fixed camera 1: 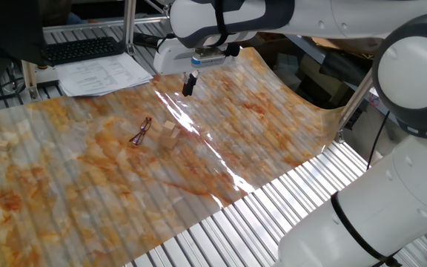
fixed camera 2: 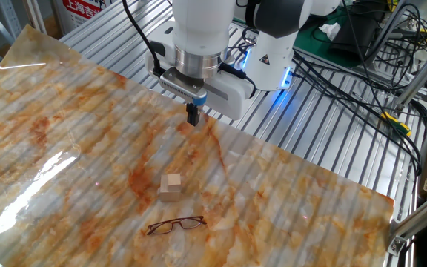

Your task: Unfold the leg of the glasses (with one hand)

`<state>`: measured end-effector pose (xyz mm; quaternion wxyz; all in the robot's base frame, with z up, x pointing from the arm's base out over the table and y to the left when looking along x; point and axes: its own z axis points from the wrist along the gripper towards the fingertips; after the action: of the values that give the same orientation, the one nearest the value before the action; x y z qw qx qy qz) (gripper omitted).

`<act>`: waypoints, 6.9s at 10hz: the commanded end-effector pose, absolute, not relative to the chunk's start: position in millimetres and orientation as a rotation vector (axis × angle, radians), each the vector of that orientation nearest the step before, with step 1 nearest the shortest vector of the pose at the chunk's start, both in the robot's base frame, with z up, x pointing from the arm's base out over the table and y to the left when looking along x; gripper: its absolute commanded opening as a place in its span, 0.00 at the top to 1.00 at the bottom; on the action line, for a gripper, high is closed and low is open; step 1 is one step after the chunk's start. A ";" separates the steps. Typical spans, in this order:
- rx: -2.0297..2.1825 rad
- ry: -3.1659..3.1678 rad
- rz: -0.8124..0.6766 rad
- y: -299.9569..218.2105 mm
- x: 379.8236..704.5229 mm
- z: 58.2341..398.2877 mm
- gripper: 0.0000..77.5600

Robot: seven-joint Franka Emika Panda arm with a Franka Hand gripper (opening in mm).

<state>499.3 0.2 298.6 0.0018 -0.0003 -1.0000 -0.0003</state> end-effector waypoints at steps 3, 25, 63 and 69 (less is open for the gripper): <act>-0.331 -3.090 0.067 0.2 499.3 298.6 1.00; -0.692 -3.135 0.016 18.0 504.7 294.3 1.00; -1.116 -2.948 0.089 41.0 542.0 229.6 1.00; -1.205 -2.942 0.146 47.1 547.7 214.1 1.00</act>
<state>545.0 46.1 215.3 -0.0182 -0.3748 -0.9258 0.0459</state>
